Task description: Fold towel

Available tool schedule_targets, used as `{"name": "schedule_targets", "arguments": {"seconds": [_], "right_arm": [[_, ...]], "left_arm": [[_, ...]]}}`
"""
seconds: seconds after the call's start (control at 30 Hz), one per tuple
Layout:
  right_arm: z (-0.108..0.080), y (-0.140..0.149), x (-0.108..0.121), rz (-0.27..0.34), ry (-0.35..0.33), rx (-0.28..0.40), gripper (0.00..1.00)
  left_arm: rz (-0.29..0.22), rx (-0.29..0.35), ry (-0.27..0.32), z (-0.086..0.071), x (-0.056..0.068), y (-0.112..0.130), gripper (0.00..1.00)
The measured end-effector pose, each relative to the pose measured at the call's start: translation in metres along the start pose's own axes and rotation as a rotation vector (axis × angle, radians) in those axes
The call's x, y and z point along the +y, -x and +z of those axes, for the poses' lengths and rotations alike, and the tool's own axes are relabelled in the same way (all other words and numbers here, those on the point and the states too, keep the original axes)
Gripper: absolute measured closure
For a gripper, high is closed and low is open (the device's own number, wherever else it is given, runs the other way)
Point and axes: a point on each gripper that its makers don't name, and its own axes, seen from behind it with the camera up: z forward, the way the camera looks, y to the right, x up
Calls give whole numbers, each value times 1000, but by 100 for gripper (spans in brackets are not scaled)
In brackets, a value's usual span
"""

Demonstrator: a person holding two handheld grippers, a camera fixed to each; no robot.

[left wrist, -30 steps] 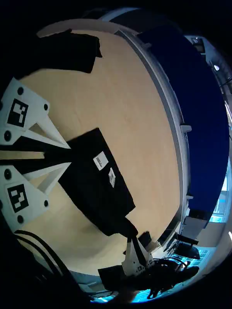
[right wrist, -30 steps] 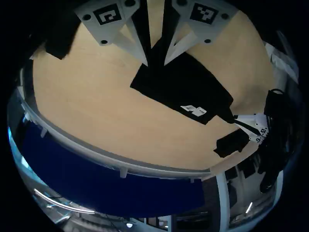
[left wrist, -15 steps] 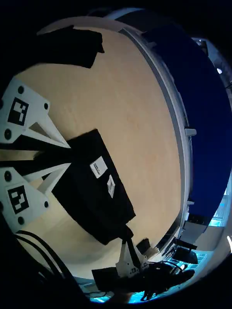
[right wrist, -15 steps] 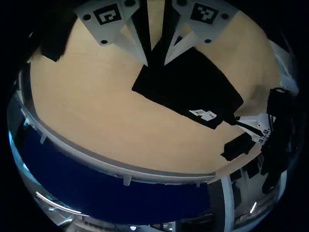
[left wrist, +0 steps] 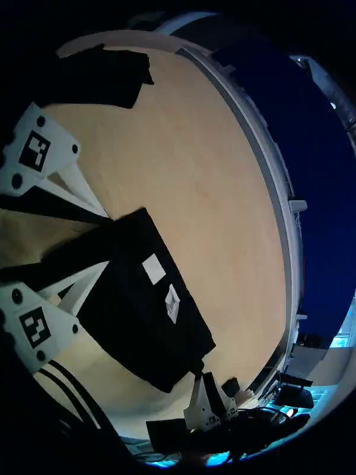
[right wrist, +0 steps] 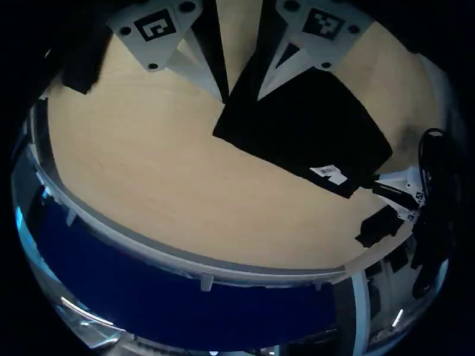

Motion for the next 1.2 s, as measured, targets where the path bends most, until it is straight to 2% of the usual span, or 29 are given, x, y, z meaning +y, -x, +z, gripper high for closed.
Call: {"name": "schedule_targets", "arguments": {"seconds": [0.2, 0.3, 0.37, 0.43, 0.5, 0.57, 0.63, 0.7, 0.83, 0.9, 1.2], "right_arm": [[2, 0, 4, -16, 16, -6, 61], [3, 1, 6, -24, 24, -11, 51], [4, 1, 7, -23, 27, -11, 47], [4, 0, 9, -21, 30, -9, 41], [4, -1, 10, -16, 34, -5, 36], [4, -2, 12, -14, 39, 0, 29], [3, -4, 14, -11, 44, 7, 23], [3, -6, 17, -10, 51, 14, 15], [1, -8, 21, -4, 61, 24, 8], [0, -9, 23, -2, 66, 29, 0], [-8, -12, 29, 8, 82, 46, 0]], "left_arm": [[-14, -2, -22, 2, -10, -2, 46], [-14, -6, -35, 4, -16, -2, 37], [-10, -5, -46, 6, -20, -4, 35], [-9, -3, -56, 7, -23, -6, 26], [-11, -1, -65, 8, -26, -8, 23], [-19, 5, -70, 8, -29, -11, 14], [-28, 10, -77, 8, -32, -13, 10], [-36, 14, -87, 8, -35, -15, 9], [-50, 19, -105, 10, -41, -18, 8], [-58, 25, -112, 9, -44, -20, 8], [-82, 44, -125, 4, -49, -26, 8]]}}
